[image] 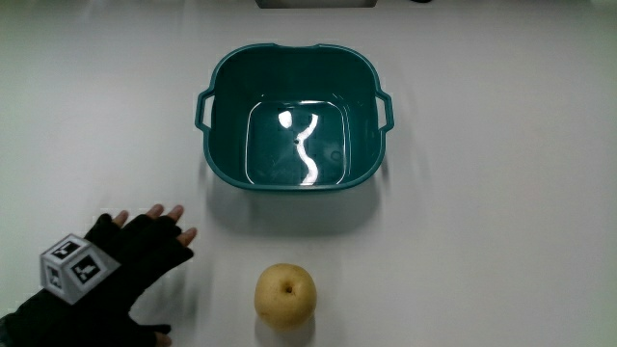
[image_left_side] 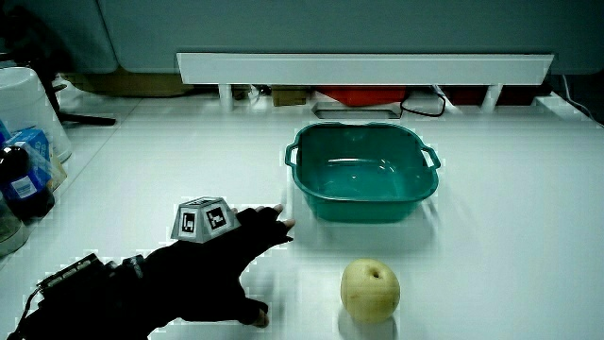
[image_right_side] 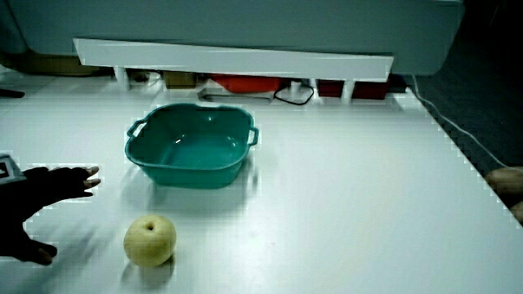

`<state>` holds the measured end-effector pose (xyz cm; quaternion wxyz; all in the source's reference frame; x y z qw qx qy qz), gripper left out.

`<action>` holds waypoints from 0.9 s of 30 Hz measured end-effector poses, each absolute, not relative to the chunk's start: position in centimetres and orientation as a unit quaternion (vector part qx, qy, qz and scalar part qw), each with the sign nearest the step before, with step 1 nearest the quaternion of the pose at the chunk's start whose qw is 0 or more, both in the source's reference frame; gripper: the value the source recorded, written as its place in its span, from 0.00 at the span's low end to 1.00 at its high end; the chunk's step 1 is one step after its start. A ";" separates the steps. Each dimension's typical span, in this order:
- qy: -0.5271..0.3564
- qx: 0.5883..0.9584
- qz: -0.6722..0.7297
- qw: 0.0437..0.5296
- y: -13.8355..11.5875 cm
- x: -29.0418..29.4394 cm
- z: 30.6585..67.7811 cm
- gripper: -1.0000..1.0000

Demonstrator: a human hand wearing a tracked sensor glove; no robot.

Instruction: Place pear on desk

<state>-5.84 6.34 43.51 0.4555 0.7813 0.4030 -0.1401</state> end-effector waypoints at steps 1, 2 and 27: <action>0.398 0.782 -0.139 0.460 6.4 -5.9 43.5 0.37; 0.398 0.781 -0.137 0.461 6.5 -5.9 43.7 0.34; 0.422 0.776 -0.162 0.441 6.5 -7.2 41.6 0.00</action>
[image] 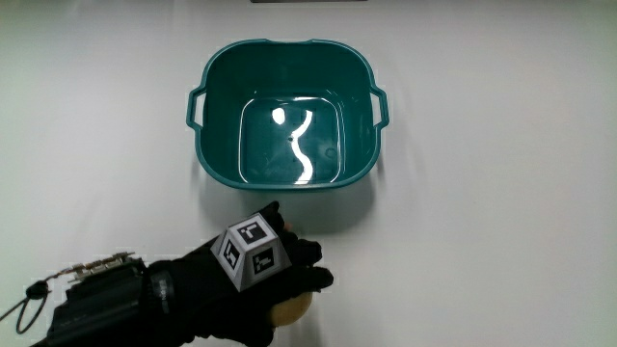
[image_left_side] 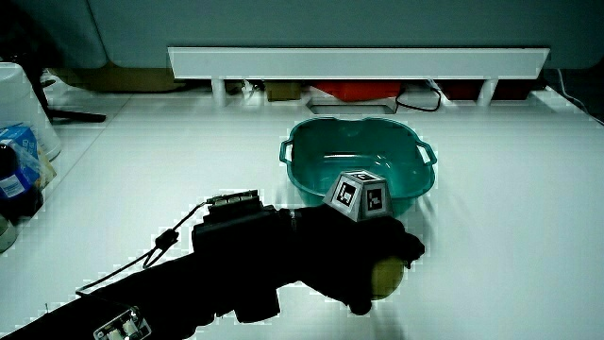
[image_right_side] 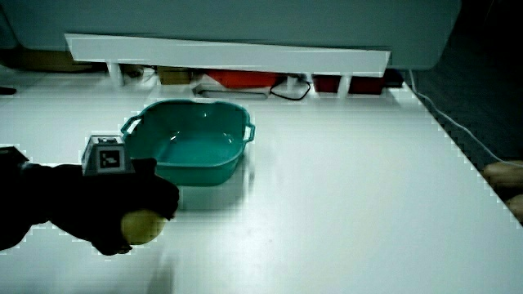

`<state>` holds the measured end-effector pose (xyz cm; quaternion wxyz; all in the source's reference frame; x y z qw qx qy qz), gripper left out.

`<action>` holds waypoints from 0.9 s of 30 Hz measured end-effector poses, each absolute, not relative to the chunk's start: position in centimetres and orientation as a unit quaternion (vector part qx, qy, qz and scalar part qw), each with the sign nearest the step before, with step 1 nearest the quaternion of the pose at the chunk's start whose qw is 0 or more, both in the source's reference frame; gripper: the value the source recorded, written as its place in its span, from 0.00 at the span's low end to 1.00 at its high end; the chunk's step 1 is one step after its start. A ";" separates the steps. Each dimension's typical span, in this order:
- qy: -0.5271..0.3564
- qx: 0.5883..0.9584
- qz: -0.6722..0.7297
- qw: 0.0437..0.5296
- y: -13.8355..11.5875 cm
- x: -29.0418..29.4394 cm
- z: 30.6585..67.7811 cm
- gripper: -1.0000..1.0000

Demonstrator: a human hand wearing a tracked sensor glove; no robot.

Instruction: Place pear on desk

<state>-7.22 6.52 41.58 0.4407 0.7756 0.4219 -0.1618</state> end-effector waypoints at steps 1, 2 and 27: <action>0.409 0.778 -0.170 0.446 6.4 -7.6 41.4 0.00; 0.387 0.776 -0.192 0.459 6.6 -8.2 42.1 0.00; 0.205 0.848 -0.196 0.448 7.0 -23.5 42.2 0.00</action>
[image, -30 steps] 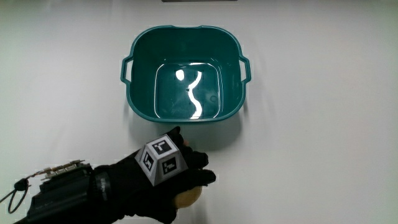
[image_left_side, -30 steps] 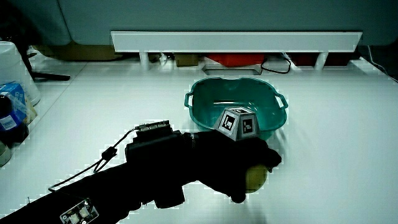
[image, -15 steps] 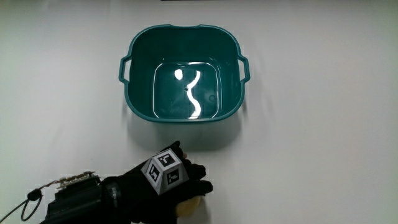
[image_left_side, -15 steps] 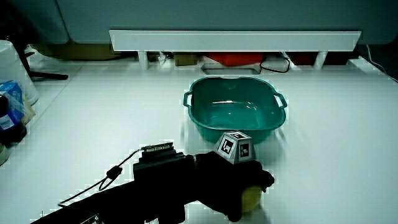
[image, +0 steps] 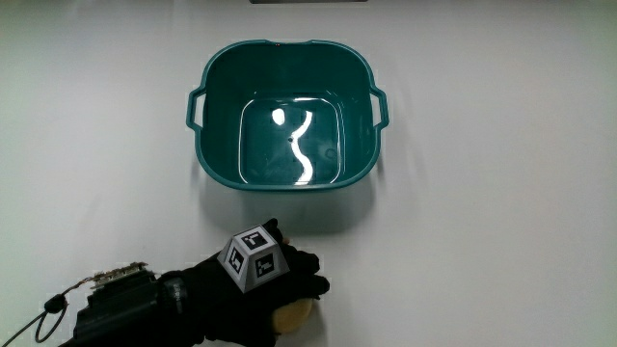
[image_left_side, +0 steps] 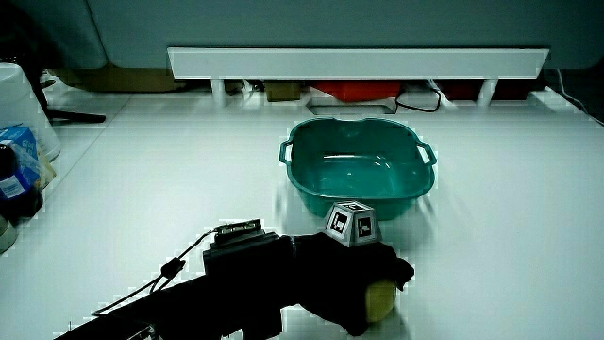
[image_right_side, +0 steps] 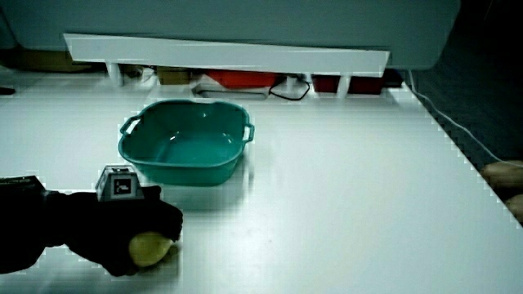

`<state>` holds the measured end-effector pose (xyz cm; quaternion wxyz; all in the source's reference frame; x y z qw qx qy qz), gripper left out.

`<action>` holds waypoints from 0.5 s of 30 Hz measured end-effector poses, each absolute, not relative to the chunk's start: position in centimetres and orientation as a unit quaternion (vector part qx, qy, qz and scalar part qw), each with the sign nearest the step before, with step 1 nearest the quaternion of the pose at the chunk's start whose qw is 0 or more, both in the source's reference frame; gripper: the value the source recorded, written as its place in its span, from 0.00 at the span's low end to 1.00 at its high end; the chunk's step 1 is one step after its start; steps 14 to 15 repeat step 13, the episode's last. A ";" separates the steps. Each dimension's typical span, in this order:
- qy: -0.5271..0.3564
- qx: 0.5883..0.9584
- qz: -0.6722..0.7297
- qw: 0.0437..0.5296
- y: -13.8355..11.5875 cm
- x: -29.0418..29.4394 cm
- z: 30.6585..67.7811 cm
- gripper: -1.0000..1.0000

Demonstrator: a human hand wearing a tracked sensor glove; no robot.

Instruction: Place pear on desk

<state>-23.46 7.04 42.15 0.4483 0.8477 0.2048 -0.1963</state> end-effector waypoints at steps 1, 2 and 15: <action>0.191 0.848 -0.187 0.458 7.1 -24.0 42.3 0.00; 0.139 0.841 -0.207 0.480 7.5 -24.8 42.7 0.00; 0.177 0.855 -0.198 0.446 7.9 -26.1 42.0 0.00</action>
